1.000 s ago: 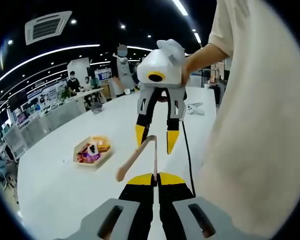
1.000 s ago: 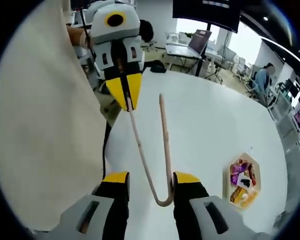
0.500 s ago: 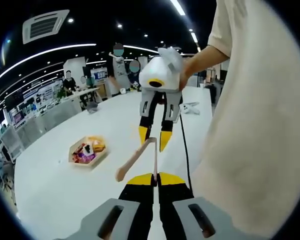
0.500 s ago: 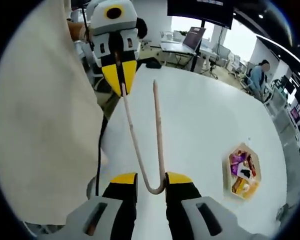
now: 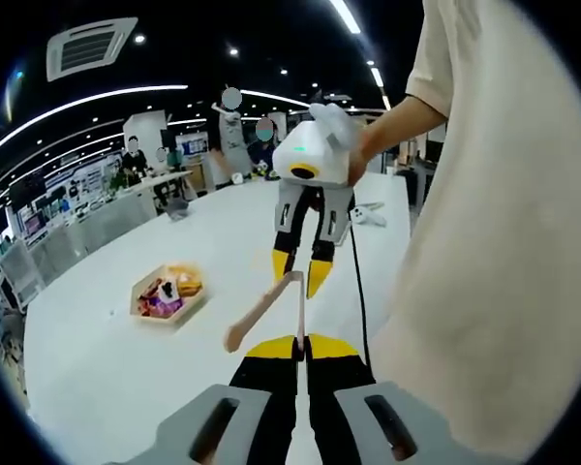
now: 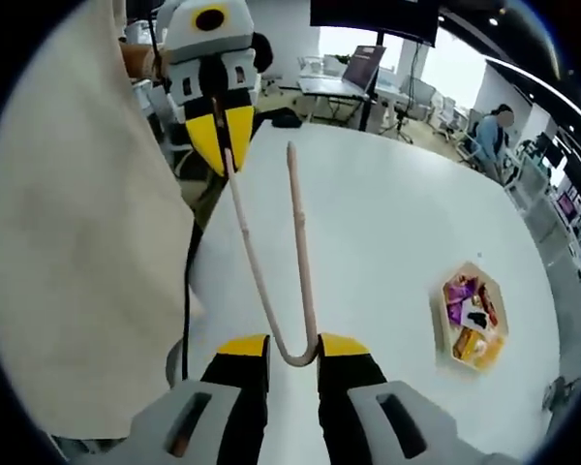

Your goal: Place the target food into the container with the food tongs after gripping and lifting it, then release it inside without dropping or visibly crushing the food.

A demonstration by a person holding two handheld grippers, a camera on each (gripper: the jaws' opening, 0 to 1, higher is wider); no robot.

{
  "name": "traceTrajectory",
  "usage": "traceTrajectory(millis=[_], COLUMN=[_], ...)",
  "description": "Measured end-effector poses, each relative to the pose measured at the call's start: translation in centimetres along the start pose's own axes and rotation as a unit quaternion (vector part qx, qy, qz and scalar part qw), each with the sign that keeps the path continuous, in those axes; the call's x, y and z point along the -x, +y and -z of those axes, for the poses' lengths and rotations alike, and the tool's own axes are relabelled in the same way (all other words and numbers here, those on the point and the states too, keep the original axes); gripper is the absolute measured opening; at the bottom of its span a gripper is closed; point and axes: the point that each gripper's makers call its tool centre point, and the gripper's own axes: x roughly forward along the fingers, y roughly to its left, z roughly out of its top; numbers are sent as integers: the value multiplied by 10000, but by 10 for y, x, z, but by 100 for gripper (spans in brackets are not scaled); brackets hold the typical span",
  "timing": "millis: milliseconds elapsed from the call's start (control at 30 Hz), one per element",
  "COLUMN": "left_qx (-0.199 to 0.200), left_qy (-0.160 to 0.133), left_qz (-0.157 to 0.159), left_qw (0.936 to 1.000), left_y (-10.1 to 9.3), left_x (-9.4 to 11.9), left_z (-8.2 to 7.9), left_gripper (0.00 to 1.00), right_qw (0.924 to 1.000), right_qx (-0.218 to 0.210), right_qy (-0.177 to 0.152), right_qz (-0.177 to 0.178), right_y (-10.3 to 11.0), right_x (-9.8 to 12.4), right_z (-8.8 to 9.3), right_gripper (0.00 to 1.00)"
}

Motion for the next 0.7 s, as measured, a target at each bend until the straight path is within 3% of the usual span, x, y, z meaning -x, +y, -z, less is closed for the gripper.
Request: traceTrajectory(millis=[333, 700], left_qx=[63, 240], left_qy=[32, 158], left_qz=[51, 108], left_qw=[10000, 9995], left_y=[0, 0], left_x=[-3, -16], left_z=[4, 25], left_gripper=[0, 0], right_qw=[9999, 9992], right_qx=[-8, -211], right_qy=[103, 319], right_qz=[-24, 86], right_y=[2, 5], right_x=[-1, -11], right_z=[3, 17], right_gripper=[15, 14])
